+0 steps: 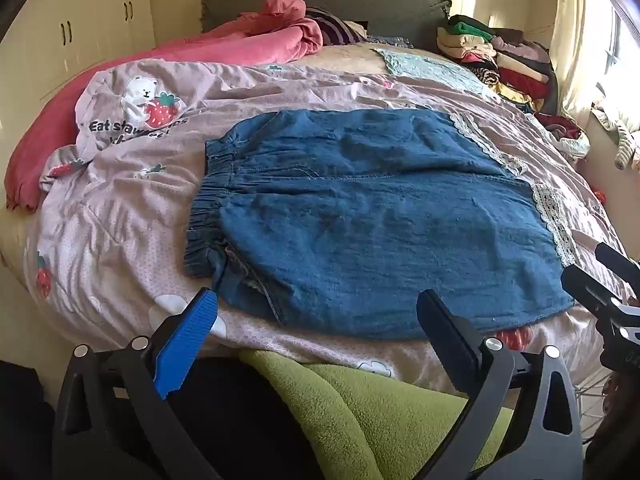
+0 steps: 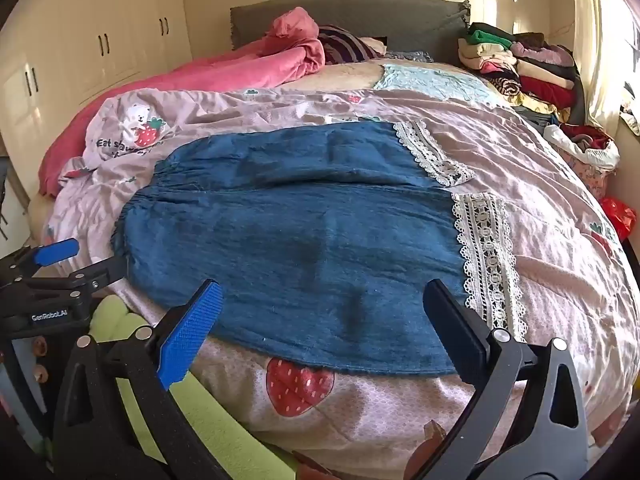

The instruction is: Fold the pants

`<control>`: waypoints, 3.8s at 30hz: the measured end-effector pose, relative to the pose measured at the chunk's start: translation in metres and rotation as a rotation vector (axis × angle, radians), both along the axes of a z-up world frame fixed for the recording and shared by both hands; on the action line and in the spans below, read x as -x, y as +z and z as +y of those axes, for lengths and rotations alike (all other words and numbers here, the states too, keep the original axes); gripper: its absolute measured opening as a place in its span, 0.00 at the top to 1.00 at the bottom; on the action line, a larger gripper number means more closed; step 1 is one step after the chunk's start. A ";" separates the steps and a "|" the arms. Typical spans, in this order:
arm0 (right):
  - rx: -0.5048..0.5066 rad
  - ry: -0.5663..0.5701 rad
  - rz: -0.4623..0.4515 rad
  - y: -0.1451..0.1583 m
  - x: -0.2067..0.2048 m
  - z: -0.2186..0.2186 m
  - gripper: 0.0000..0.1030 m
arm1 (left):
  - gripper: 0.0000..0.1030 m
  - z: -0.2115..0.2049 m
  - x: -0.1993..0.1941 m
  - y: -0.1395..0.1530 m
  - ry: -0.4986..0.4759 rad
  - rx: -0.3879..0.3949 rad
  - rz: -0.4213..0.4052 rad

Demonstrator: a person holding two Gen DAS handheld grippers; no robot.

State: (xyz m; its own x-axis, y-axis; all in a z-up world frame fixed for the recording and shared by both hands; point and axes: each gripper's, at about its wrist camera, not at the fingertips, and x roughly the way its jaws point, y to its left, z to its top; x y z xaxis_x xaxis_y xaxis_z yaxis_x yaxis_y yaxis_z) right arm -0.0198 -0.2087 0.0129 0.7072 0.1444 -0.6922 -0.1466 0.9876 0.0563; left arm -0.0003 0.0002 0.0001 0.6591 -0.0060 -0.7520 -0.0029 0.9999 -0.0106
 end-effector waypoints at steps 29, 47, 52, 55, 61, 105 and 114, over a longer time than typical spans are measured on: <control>-0.002 0.001 -0.016 0.002 0.004 -0.002 0.08 | 0.04 -0.002 0.002 0.001 -0.012 -0.002 0.003; 0.002 0.001 -0.017 0.001 0.003 -0.001 0.08 | 0.04 -0.001 0.001 0.001 -0.011 -0.006 0.002; 0.003 0.000 -0.017 0.001 0.004 -0.001 0.08 | 0.04 -0.001 0.001 0.002 -0.011 -0.006 0.001; 0.004 0.000 -0.017 0.002 0.004 -0.001 0.08 | 0.04 0.001 0.001 0.003 -0.010 -0.008 0.001; 0.005 0.001 -0.016 0.002 0.003 0.000 0.08 | 0.04 0.001 0.001 0.003 -0.010 -0.011 0.002; 0.038 0.278 -0.007 0.012 -0.189 0.066 0.08 | 0.04 0.099 -0.156 -0.002 0.167 0.039 0.041; 0.069 0.357 0.013 0.000 -0.268 0.099 0.08 | 0.04 0.129 -0.230 -0.027 0.167 0.013 0.123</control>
State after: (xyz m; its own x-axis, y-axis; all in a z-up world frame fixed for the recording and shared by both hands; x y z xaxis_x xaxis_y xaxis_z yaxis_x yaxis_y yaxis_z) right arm 0.2486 -0.1101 0.0133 0.6111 0.3337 -0.7177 -0.4830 0.8756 -0.0041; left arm 0.2301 0.1296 -0.0265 0.5550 0.0859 -0.8274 -0.1710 0.9852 -0.0125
